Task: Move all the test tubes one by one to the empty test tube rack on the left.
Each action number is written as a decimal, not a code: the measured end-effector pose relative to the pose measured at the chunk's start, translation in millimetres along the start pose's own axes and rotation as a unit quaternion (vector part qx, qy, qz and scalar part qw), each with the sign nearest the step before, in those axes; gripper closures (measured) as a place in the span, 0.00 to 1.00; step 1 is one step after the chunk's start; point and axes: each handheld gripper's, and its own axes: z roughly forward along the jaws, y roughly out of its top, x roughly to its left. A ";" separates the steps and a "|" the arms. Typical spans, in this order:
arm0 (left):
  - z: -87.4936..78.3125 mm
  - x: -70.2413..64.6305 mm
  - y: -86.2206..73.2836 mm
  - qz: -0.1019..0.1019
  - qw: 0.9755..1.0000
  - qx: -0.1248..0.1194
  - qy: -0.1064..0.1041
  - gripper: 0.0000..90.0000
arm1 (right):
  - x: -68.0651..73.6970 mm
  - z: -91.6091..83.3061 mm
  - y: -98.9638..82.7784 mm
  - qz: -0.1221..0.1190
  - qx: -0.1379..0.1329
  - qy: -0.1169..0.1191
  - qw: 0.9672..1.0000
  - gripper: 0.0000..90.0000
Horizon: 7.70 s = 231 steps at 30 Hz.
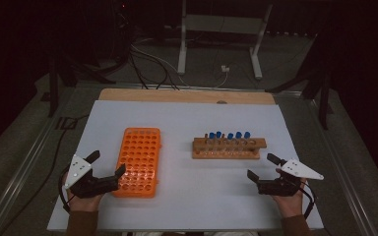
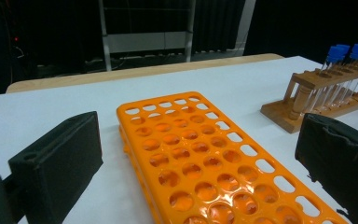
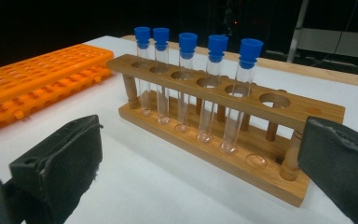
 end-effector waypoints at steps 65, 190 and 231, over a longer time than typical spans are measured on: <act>1.0 -1.0 -4.0 -0.011 1.000 0.003 0.018 0.02 | -30.9 69.4 40.2 -0.011 0.063 -0.046 0.997 0.64; 136.1 -182.4 42.4 0.091 0.975 0.064 -0.194 0.56 | 70.0 74.6 73.8 -0.043 0.044 0.126 0.990 0.85; 85.8 -108.1 38.1 0.054 0.985 0.066 -0.152 0.87 | 12.3 39.0 63.6 -0.001 0.037 0.035 0.999 0.10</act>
